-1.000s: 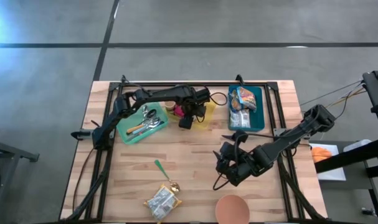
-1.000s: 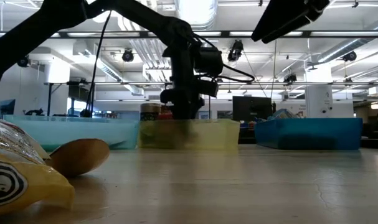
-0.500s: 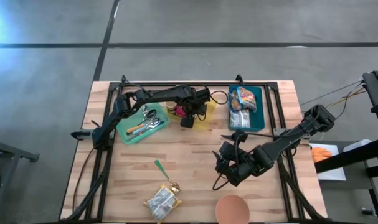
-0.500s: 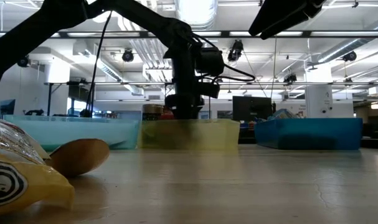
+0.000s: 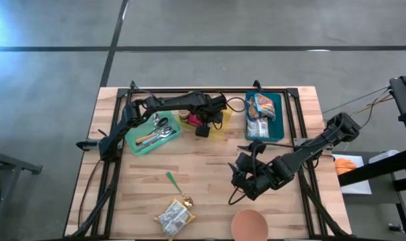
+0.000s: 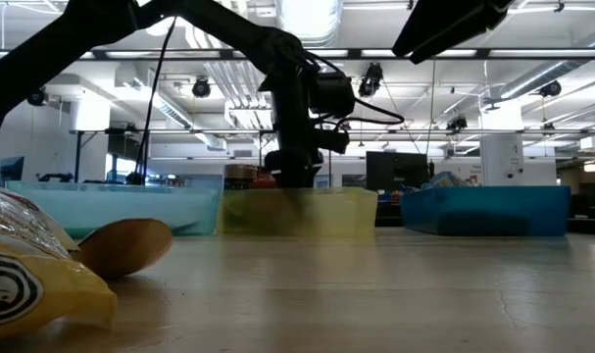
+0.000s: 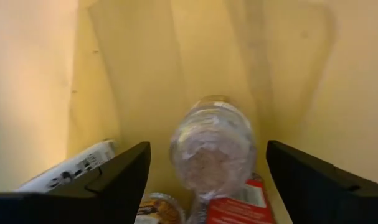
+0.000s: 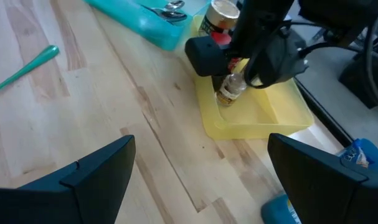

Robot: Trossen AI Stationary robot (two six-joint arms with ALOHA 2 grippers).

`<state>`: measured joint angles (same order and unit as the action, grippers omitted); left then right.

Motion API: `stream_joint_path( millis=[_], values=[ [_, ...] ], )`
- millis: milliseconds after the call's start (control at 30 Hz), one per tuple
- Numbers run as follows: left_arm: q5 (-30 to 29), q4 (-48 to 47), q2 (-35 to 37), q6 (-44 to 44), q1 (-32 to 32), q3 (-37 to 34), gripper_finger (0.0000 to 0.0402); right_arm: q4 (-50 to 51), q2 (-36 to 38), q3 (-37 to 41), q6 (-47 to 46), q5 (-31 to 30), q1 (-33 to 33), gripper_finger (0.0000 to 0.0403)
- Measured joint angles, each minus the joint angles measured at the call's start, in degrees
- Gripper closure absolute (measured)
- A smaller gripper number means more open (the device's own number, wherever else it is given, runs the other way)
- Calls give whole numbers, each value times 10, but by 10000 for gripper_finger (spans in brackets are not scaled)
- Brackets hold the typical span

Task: Pick & Place Food Item
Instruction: Put the brown seasoning bottle into the yellow bin, then put the gold spoon into the green bin

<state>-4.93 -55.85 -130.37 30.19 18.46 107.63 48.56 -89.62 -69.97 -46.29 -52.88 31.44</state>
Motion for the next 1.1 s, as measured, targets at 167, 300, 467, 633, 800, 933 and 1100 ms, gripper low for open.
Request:
stream_joint_path(
  millis=[167, 300, 467, 633, 800, 933, 1100],
  values=[
    [-33, 1, 7, -1, 0, 0, 78, 0, 0, 0, -1, 8, 0, 38],
    [-39, 2, 18, -5, 0, 0, 78, -1, 0, 0, -2, 8, 0, 38],
    [-40, 1, 38, -17, 0, 0, 78, -7, -2, 2, 3, 7, 0, 38],
    [-41, -3, 65, -32, 0, 1, 78, -10, -2, 2, 32, 5, 0, 38],
    [-41, -44, 102, -65, -3, 0, 78, -11, -2, 2, 35, 4, -1, 38],
    [-15, -95, 137, -101, -7, -1, 77, -12, -2, 2, 34, 4, -1, 38],
    [55, -142, 197, -158, -26, -26, 77, -11, -2, 2, 34, 7, -1, 38]
  ],
)
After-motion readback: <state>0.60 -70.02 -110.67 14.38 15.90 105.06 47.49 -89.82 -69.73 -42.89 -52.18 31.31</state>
